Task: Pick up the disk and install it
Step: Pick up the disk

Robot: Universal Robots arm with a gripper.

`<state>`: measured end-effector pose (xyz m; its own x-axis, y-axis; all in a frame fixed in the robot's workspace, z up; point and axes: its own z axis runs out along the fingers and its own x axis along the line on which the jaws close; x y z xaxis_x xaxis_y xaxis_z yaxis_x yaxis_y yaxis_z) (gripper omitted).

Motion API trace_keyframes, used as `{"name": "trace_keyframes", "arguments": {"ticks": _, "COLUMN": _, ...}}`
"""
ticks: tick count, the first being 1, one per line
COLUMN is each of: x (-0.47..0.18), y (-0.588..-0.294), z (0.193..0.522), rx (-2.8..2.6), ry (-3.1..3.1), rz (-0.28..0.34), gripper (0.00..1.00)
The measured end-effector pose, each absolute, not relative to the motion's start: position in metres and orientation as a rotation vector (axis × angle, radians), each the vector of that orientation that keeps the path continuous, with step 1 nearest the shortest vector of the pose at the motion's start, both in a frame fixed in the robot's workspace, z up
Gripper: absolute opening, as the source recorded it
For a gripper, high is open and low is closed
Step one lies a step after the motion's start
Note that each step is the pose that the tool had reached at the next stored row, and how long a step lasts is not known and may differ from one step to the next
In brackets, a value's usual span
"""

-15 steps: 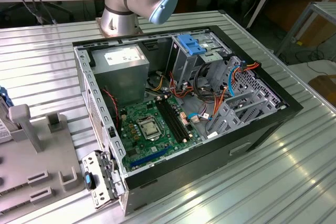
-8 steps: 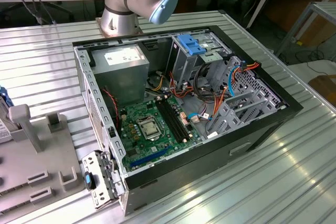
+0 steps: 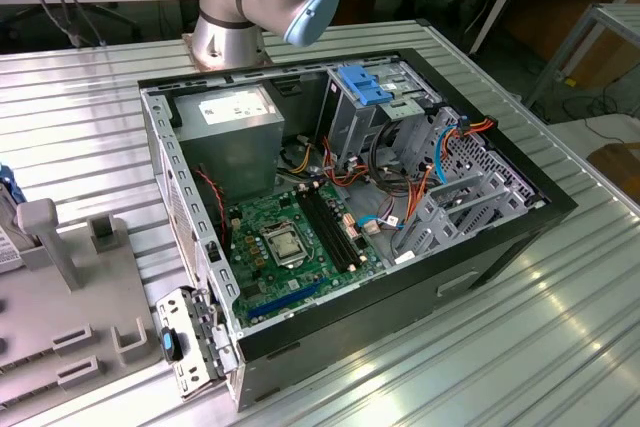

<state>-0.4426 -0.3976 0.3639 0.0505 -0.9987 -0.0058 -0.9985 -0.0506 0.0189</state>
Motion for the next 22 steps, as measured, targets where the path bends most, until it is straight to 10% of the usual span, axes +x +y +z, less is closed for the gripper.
{"name": "trace_keyframes", "arguments": {"ticks": 22, "x": -0.439, "y": -0.394, "z": 0.326, "rx": 2.274, "ry": -2.166, "rz": -0.037, "gripper": 0.6}}
